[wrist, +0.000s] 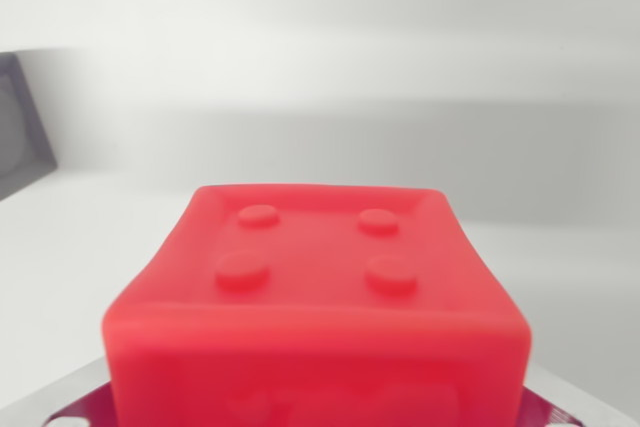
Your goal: Destack cube
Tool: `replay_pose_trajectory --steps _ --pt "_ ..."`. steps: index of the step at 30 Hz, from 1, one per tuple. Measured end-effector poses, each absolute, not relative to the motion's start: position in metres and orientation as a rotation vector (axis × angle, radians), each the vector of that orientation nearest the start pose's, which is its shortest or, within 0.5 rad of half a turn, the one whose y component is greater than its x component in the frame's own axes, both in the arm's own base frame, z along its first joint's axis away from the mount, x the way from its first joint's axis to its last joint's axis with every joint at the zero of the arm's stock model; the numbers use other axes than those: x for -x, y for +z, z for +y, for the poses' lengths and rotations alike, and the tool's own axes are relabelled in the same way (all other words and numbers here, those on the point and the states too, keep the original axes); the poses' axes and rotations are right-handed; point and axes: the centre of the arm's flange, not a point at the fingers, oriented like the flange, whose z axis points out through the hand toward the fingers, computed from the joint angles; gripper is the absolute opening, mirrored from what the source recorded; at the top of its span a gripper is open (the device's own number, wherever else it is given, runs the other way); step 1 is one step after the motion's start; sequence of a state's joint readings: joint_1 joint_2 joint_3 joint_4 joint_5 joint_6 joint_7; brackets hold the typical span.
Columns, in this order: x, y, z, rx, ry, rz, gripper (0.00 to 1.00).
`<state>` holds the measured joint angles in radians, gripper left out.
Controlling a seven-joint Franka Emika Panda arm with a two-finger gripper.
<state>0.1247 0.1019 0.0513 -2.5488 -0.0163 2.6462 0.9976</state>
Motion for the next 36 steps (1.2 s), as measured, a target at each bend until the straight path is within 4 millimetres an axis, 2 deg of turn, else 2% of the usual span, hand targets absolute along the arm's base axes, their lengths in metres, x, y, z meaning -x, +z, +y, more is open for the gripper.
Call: replay_pose_trajectory --steps 36 --pt "-0.438 0.223 0.011 2.836 0.006 1.362 0.0"
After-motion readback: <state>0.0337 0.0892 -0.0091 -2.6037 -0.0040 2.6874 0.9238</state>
